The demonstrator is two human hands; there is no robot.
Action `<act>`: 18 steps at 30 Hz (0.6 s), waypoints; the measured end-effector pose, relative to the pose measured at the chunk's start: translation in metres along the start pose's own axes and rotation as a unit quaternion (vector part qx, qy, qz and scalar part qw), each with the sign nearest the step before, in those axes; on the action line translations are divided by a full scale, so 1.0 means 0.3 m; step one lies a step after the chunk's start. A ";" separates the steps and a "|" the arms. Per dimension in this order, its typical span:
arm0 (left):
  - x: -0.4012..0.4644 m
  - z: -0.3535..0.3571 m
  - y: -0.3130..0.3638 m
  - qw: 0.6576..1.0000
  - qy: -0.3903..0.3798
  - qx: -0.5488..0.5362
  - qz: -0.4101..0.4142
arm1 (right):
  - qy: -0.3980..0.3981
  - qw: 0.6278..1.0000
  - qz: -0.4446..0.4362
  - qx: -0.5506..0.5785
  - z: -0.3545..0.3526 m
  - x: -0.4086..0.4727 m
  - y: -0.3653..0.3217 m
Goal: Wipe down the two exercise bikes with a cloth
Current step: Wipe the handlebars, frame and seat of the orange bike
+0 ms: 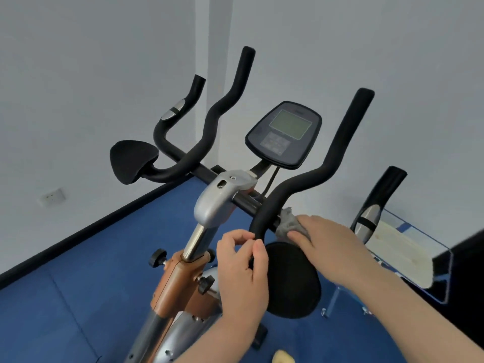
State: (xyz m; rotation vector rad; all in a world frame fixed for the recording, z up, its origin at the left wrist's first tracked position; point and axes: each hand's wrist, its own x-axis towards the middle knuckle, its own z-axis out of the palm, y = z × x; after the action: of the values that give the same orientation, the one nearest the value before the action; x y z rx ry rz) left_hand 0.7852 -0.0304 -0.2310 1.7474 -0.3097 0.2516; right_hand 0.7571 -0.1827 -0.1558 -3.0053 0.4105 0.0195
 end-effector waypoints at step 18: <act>-0.007 0.020 0.015 0.999 0.033 -0.002 -0.031 | 0.044 0.996 -0.079 0.006 0.024 0.084 0.022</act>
State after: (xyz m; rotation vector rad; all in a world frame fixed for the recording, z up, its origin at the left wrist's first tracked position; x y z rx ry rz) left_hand 0.7818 -0.0369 -0.2287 1.7378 -0.2076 0.2623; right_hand 0.7798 -0.1949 -0.1645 -3.0240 0.1799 -0.1268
